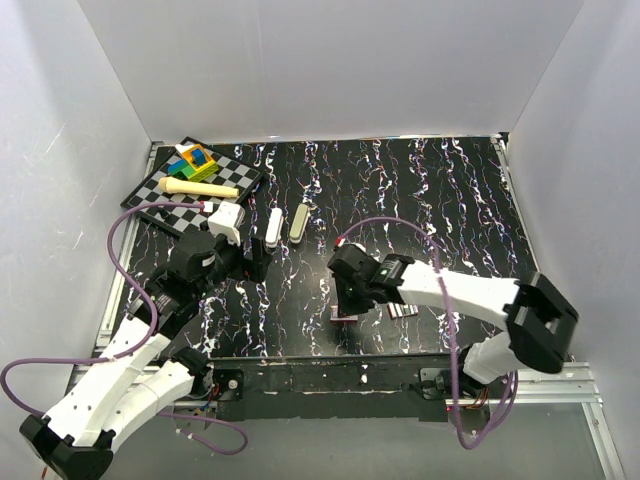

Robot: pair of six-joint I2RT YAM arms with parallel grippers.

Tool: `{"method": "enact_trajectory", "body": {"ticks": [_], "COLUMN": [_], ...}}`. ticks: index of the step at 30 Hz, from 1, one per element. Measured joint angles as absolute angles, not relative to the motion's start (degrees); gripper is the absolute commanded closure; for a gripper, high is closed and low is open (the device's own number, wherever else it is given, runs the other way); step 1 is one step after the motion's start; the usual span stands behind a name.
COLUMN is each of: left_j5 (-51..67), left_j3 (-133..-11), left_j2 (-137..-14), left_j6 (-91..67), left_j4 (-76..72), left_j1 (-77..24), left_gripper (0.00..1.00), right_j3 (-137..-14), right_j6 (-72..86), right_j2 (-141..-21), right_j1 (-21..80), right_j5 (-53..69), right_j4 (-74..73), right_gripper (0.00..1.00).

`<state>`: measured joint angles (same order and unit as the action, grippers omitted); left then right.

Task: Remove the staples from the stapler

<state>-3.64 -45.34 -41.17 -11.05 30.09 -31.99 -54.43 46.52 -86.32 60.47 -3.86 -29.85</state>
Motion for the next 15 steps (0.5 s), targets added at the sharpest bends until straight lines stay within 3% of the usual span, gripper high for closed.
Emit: {"method": "enact_trajectory", "body": {"ticks": [6,15], "left_j5": [-3.4,-2.57], "left_j3": [-45.34,-45.34], "left_j2": [-41.8,-42.17], "left_j6": [-11.03,-10.94], "left_j4": [30.09,30.09], "left_j1": [-31.99,-31.99], "left_gripper": [0.16,0.16], "right_j3": [-52.6,-43.75], "right_j6": [44.31,41.78], "right_j2": [-74.91,-66.41], "right_j1": [57.65,41.65], "right_j5": [-8.93,-11.03], "right_j4": [-33.71,-38.61], "right_gripper": [0.66,0.64]}}
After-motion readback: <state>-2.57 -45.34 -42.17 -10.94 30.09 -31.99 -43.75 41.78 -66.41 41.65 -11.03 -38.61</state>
